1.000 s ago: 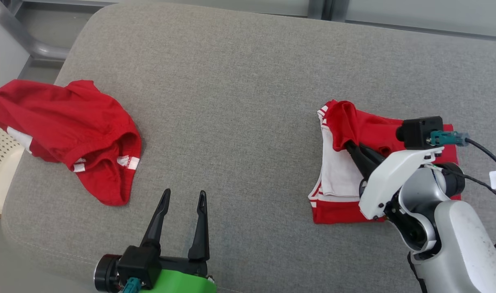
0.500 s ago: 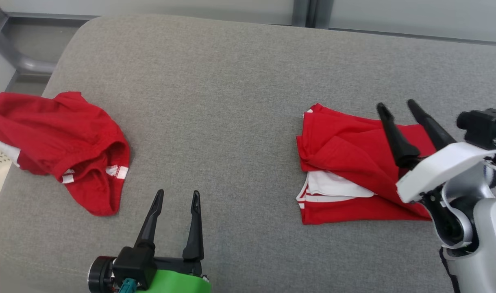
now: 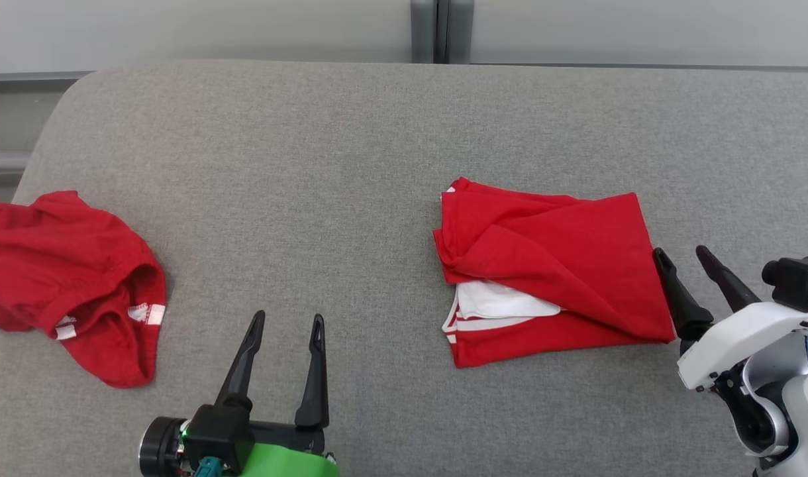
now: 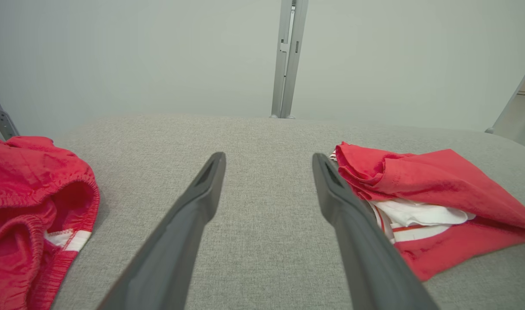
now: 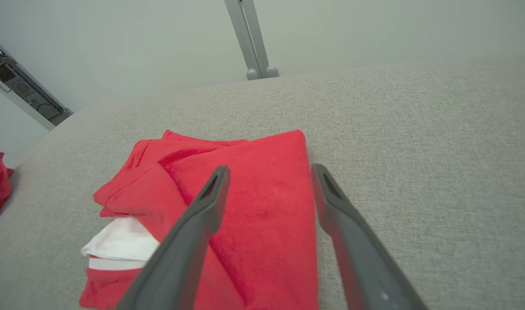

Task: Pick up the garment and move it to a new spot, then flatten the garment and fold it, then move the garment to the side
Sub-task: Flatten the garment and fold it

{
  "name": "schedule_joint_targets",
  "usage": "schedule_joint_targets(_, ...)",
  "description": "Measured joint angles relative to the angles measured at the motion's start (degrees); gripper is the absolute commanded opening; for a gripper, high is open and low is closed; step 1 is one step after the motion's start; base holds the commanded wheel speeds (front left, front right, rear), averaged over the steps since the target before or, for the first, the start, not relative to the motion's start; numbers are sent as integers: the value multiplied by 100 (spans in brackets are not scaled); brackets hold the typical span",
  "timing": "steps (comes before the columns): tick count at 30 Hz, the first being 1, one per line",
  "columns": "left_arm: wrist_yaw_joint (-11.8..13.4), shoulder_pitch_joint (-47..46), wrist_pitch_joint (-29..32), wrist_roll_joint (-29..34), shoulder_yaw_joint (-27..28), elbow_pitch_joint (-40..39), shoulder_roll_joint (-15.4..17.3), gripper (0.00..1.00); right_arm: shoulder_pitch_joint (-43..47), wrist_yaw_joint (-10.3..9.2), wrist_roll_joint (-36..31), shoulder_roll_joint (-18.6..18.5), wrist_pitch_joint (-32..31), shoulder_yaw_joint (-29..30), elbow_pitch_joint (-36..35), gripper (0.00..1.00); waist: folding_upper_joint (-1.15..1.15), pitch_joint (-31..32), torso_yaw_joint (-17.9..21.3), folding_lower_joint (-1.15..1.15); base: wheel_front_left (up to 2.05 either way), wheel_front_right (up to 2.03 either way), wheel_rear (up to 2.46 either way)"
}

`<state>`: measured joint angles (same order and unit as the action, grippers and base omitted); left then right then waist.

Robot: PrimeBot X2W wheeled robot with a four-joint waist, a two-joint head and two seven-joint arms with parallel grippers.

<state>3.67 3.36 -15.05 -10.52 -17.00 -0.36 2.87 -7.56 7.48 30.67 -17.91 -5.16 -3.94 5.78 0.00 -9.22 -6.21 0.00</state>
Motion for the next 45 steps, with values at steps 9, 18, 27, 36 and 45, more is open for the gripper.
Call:
schedule_joint_targets(9,-7,-41,0,-73,-225,36,0,100,-731,1,2373,-926,-494,-1054,327,0,0,-87,-330,0,0,0,0)
schedule_joint_targets(18,55,-138,0,-145,-472,73,0,100,-1206,0,4467,-1430,-2438,-1343,815,0,0,-305,-781,0,0,0,0)
schedule_joint_targets(27,89,-244,0,-146,-556,78,0,100,-1254,0,5102,-1482,-3304,-1619,606,0,0,-452,-849,0,0,0,0)
schedule_joint_targets(36,87,-271,0,-166,-538,99,0,100,-984,0,5288,-1709,-3234,-1406,-326,0,0,-389,-749,0,0,0,0)
schedule_joint_targets(45,88,-237,0,-230,-398,100,-1,100,-1034,-2,3561,-1650,-1127,-1499,-358,92,0,-238,-697,0,0,0,0)
